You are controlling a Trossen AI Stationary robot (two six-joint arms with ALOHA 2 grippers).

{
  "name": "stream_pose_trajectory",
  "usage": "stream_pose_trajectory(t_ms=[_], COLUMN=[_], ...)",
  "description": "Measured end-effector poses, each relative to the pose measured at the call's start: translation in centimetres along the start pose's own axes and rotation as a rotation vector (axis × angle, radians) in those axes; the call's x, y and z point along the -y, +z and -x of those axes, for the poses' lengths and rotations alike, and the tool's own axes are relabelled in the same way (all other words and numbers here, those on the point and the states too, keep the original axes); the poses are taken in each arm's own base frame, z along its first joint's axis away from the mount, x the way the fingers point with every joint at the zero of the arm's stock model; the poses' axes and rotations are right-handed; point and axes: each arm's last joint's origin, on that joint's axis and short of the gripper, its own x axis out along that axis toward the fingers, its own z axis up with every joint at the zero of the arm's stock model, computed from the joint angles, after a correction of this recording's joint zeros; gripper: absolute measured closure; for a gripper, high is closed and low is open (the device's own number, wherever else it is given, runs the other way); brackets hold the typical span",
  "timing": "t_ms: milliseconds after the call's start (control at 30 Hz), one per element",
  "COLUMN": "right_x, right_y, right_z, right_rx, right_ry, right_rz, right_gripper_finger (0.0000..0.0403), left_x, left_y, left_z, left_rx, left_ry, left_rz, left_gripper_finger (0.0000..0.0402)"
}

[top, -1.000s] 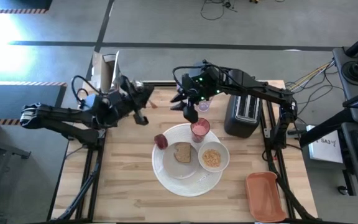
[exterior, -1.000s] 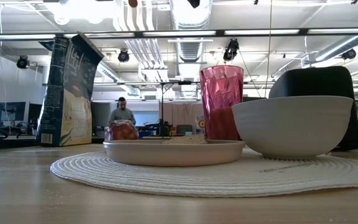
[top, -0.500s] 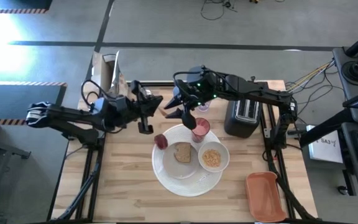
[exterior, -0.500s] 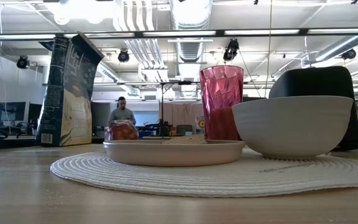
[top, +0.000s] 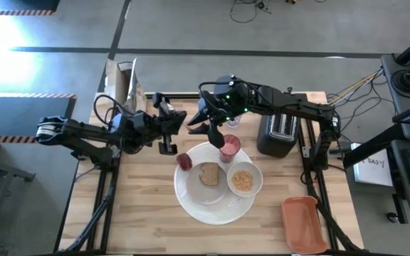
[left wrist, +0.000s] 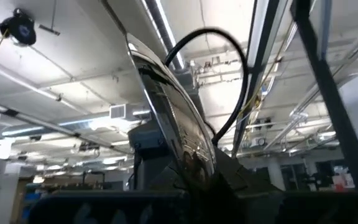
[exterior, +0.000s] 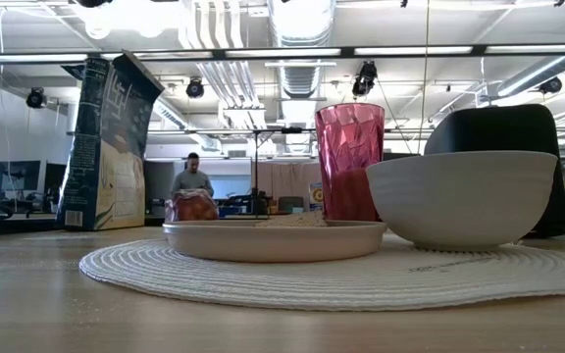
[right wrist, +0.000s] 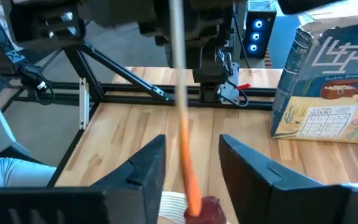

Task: Arrange a breakfast setting
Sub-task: Put the orange spoon from the transparent cup to the right of the white bowl

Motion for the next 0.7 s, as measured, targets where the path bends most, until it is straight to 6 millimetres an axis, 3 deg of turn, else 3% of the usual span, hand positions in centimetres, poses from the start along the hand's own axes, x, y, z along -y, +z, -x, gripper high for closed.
stream_pose_trajectory(t_ms=[300,567,700], right_x=[0.0,-0.04,-0.06], right_y=[-0.02,-0.15,-0.19], right_z=[-0.01,-0.02,-0.04], right_rx=[-0.001,-0.014,-0.017], right_ry=[0.001,0.004,0.009], right_rz=[0.01,-0.021,-0.034], right_gripper_finger=[0.0384,0.0393,0.0394], left_x=[0.06,0.02,0.1], left_y=[-0.04,-0.25,-0.63], left_z=[-0.04,-0.06,-0.03], left_rx=[0.045,0.017,-0.04], left_ry=[-0.021,-0.001,-0.013], left_rz=[-0.001,0.0,0.028], left_gripper_finger=[0.0401,0.0401,0.0378])
